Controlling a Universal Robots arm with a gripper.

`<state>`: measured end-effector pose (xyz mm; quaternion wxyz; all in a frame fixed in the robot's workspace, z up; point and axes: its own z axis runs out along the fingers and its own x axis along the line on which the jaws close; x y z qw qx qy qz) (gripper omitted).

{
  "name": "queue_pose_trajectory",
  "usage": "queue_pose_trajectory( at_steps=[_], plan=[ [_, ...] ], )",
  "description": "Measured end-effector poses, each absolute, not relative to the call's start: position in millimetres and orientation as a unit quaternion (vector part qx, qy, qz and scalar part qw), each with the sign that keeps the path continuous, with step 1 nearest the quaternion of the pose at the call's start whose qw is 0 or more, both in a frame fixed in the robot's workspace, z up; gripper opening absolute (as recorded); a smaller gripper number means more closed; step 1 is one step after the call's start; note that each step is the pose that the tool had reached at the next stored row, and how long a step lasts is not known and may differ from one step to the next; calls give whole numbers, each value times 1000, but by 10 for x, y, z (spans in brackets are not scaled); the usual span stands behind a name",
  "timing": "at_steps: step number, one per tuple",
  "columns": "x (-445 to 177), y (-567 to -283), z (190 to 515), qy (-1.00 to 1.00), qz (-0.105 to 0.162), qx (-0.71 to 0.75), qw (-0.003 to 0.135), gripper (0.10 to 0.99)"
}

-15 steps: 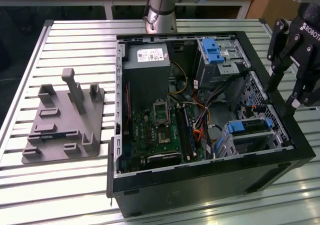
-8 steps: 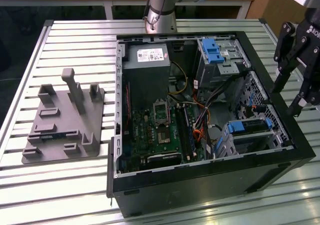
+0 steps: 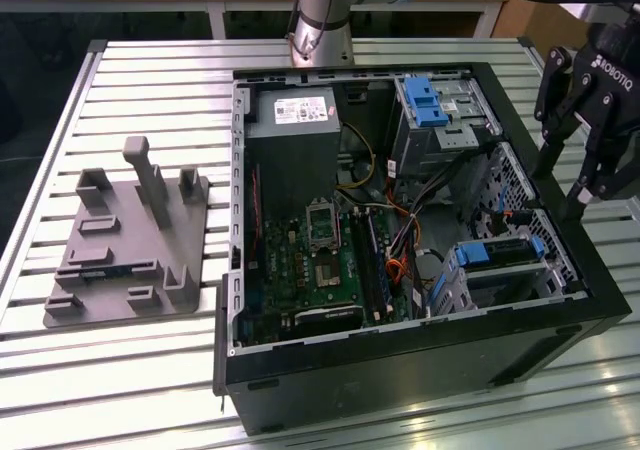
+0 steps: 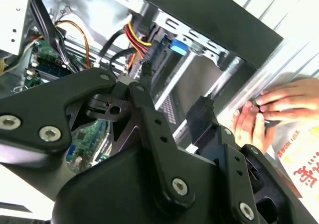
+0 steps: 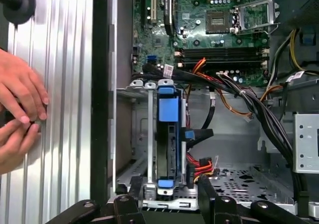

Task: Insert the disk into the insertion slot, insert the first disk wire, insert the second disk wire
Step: 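Insert the first disk wire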

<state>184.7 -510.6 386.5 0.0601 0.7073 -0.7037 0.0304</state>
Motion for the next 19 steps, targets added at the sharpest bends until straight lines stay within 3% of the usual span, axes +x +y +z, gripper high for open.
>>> queue_pose_trajectory(
  at_steps=[10,11,13,16,17,19],
  plan=[
    [1856,-4939,3682,-711,29,699,62,557],
    [1859,-4922,3665,-712,28,699,62,541],
    [1863,-4893,3628,-713,28,698,63,412],
    [1871,-4870,3575,-714,27,697,64,353],
    [1876,-4869,3564,-714,27,697,64,294],
    [1891,-4872,3556,-714,26,697,65,294]
  ],
)
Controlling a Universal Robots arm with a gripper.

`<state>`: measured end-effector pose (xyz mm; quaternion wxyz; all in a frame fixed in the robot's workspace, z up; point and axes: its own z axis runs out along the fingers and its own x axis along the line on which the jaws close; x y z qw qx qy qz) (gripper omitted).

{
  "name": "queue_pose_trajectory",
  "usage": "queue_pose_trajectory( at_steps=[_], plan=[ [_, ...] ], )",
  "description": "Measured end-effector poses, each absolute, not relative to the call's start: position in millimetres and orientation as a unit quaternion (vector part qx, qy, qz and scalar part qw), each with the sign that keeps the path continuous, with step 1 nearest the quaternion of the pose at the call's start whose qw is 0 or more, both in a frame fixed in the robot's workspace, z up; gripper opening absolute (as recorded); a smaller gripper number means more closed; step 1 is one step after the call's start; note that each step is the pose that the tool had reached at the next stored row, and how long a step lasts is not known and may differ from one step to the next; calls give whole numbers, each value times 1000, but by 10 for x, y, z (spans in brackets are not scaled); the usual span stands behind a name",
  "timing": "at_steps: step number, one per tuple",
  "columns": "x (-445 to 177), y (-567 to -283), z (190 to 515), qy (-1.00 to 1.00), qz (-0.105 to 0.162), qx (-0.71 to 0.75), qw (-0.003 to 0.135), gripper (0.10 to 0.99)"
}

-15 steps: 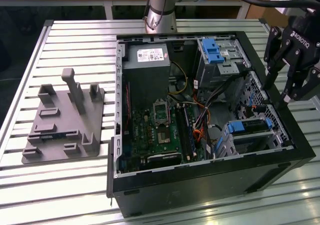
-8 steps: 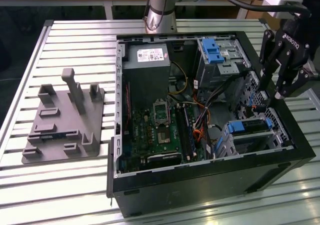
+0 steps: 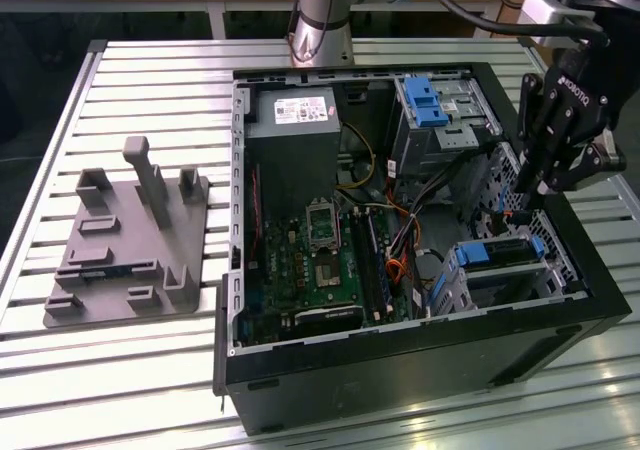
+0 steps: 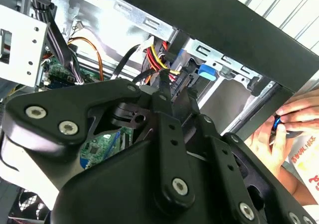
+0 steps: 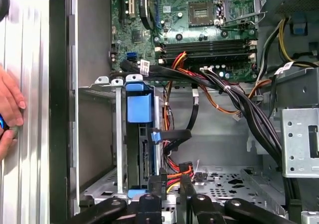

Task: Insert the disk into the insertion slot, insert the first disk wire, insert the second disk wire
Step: 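Insert the first disk wire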

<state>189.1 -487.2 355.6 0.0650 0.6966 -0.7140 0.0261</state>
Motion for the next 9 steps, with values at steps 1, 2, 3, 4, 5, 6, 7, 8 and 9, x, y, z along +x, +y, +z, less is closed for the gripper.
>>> queue_pose_trajectory(
  at_steps=[1,2,3,4,5,6,7,8,9],
  plan=[
    [1897,-4874,3553,-714,25,697,66,294],
    [1902,-4875,3550,-714,25,697,67,294],
    [1906,-4876,3546,-714,24,697,67,294],
    [1906,-4877,3536,-714,24,697,67,294],
    [1906,-4879,3525,-714,24,697,68,294],
    [1907,-4881,3514,-714,24,697,68,294],
    [1909,-4887,3504,-714,24,697,68,294],
    [1909,-4893,3495,-714,24,697,68,294],
    [1910,-4899,3484,-714,24,697,68,294]
  ],
)
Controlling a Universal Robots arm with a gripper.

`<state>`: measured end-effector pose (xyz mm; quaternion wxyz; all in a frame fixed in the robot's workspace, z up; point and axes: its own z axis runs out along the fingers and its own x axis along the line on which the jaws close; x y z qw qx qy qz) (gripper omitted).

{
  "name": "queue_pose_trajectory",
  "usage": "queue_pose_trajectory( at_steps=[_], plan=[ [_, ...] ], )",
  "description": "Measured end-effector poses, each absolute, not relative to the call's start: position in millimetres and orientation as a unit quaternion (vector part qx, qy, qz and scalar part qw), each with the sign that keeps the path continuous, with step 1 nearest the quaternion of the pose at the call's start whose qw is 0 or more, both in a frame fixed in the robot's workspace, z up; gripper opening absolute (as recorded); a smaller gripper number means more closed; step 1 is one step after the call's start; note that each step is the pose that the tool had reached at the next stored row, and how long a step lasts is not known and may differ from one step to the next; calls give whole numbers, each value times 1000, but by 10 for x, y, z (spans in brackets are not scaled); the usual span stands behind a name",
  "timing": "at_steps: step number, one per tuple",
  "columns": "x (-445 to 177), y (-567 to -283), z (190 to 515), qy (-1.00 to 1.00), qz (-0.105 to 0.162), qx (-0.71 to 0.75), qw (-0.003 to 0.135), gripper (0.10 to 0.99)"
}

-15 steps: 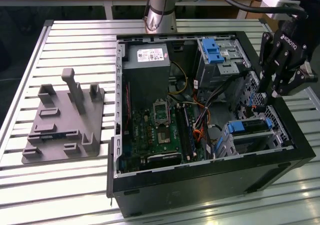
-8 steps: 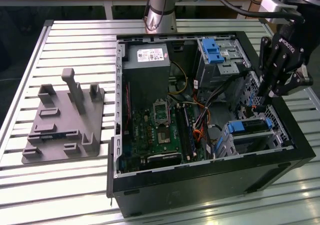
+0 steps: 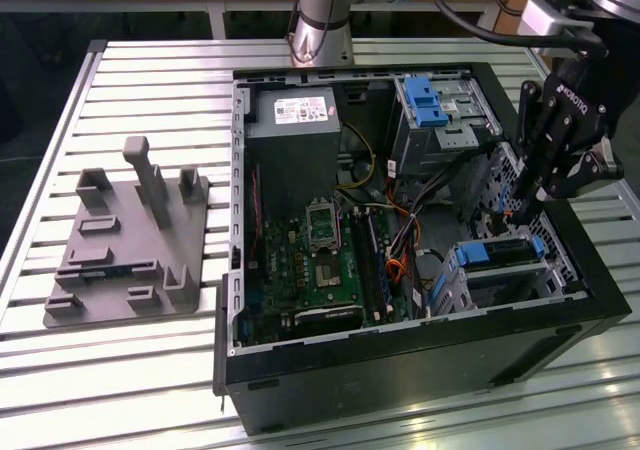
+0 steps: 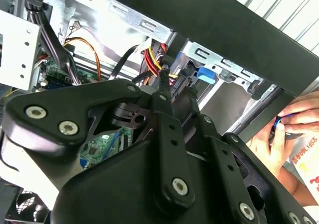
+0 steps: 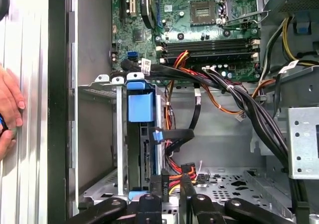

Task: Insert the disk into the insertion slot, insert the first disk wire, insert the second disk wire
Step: 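Insert the first disk wire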

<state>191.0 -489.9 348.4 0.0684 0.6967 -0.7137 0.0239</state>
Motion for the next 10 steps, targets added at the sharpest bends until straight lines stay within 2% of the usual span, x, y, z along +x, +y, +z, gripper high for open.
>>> queue_pose_trajectory(
  at_steps=[10],
  plan=[
    [1909,-4936,3416,-714,24,696,68,294]
  ],
)
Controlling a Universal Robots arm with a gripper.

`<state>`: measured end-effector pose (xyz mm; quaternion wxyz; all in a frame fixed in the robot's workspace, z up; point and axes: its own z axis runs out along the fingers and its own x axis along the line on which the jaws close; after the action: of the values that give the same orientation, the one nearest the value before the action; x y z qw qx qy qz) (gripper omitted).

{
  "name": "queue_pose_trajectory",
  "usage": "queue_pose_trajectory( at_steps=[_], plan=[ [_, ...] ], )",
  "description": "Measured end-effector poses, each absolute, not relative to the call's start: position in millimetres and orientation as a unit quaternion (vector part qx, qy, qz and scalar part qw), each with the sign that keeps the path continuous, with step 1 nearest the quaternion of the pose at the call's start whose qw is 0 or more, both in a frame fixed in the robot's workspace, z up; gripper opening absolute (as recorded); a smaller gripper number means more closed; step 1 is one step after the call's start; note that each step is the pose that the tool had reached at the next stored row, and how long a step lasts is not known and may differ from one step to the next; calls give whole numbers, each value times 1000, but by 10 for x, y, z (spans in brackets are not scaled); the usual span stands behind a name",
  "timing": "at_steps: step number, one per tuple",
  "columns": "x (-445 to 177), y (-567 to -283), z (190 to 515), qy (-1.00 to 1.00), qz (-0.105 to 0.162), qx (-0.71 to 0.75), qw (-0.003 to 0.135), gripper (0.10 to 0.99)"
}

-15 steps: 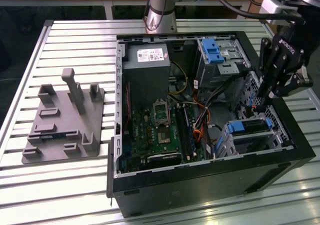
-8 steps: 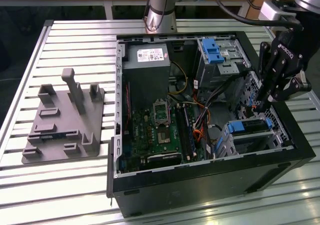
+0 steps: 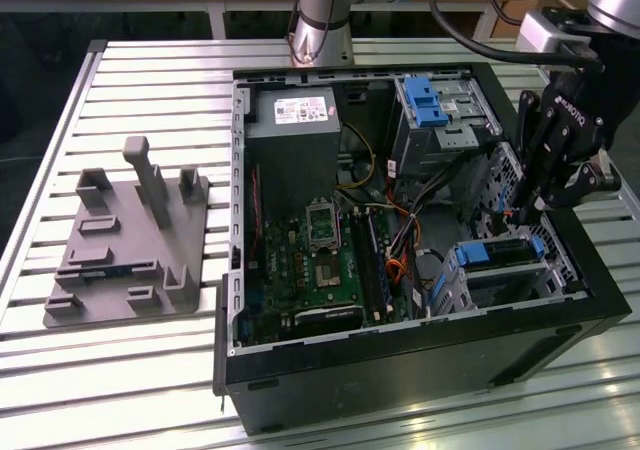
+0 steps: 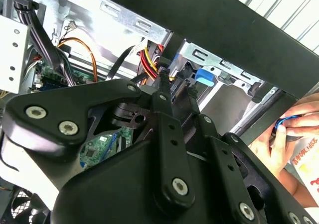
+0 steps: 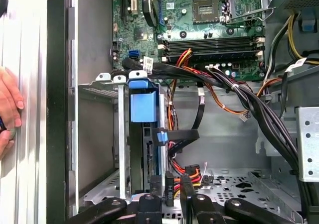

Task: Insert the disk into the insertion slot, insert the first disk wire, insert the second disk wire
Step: 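Insert the first disk wire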

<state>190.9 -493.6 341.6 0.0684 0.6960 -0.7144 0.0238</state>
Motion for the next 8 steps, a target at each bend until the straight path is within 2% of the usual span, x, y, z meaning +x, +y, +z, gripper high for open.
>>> queue_pose_trajectory(
  at_steps=[8],
  plan=[
    [1909,-4937,3381,-715,24,696,68,278]
  ],
)
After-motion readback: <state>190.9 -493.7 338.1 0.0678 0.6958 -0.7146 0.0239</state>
